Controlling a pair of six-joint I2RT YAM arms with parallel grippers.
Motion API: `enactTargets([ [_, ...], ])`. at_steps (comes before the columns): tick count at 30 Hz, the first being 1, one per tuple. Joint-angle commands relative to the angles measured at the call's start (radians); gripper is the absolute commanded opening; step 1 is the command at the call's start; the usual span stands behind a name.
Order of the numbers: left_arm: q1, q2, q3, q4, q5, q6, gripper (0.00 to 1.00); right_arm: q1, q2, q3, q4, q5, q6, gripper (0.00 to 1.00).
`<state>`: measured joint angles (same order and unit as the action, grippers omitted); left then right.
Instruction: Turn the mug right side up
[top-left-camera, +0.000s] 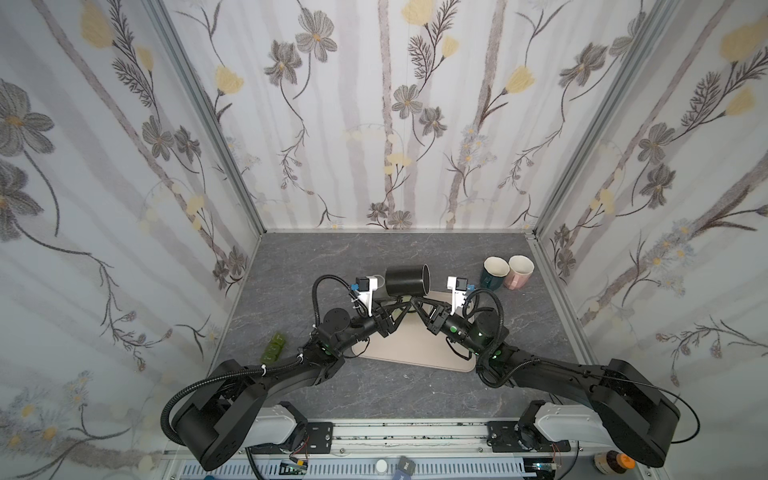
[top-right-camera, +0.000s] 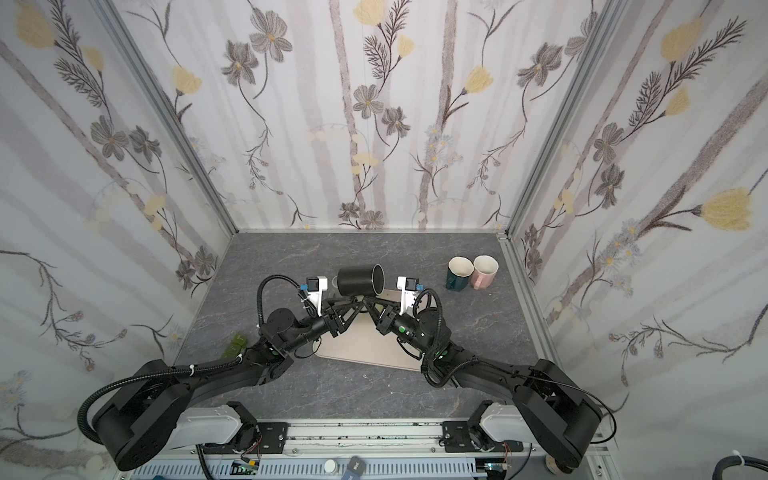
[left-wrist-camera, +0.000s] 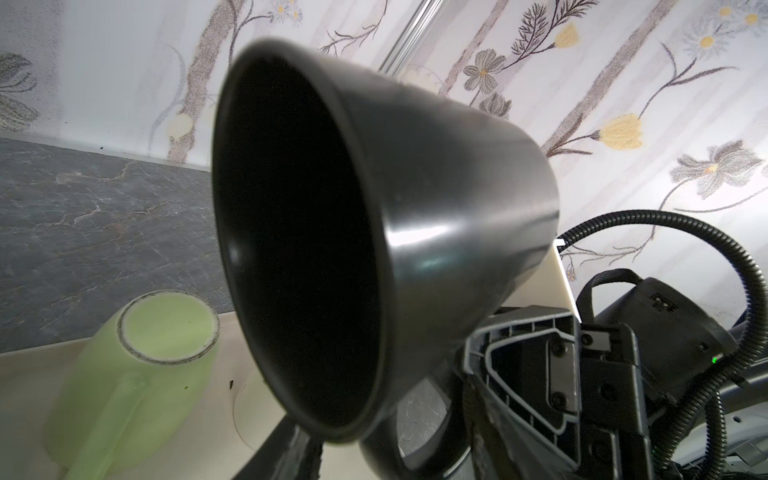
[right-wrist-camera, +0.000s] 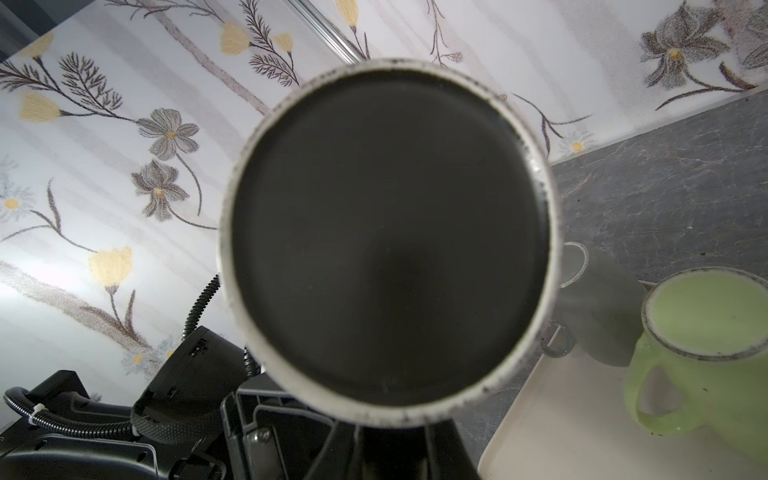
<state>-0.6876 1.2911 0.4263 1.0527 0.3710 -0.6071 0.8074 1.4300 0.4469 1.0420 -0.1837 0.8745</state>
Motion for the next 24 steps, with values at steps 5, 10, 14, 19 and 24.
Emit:
enactTargets([
  [5, -0.001, -0.001, 0.029, 0.117, 0.016, -0.031, 0.5, 0.01, 0.012, 0.003, 0.067, -0.182, -0.006, 0.0],
  [10, -0.001, 0.006, 0.037, 0.146, 0.042, -0.05, 0.47, 0.009, 0.009, 0.004, 0.054, -0.175, -0.018, 0.0],
  [14, -0.001, 0.004, 0.04, 0.146, 0.046, -0.048, 0.4, 0.006, 0.009, 0.004, 0.05, -0.179, -0.023, 0.0],
  [19, 0.0, -0.001, 0.05, 0.119, 0.053, -0.033, 0.34, -0.001, 0.007, -0.003, 0.047, -0.184, -0.023, 0.0],
  [24, 0.003, 0.008, 0.057, 0.11, 0.054, -0.028, 0.31, -0.007, 0.007, -0.007, 0.048, -0.195, -0.024, 0.0],
])
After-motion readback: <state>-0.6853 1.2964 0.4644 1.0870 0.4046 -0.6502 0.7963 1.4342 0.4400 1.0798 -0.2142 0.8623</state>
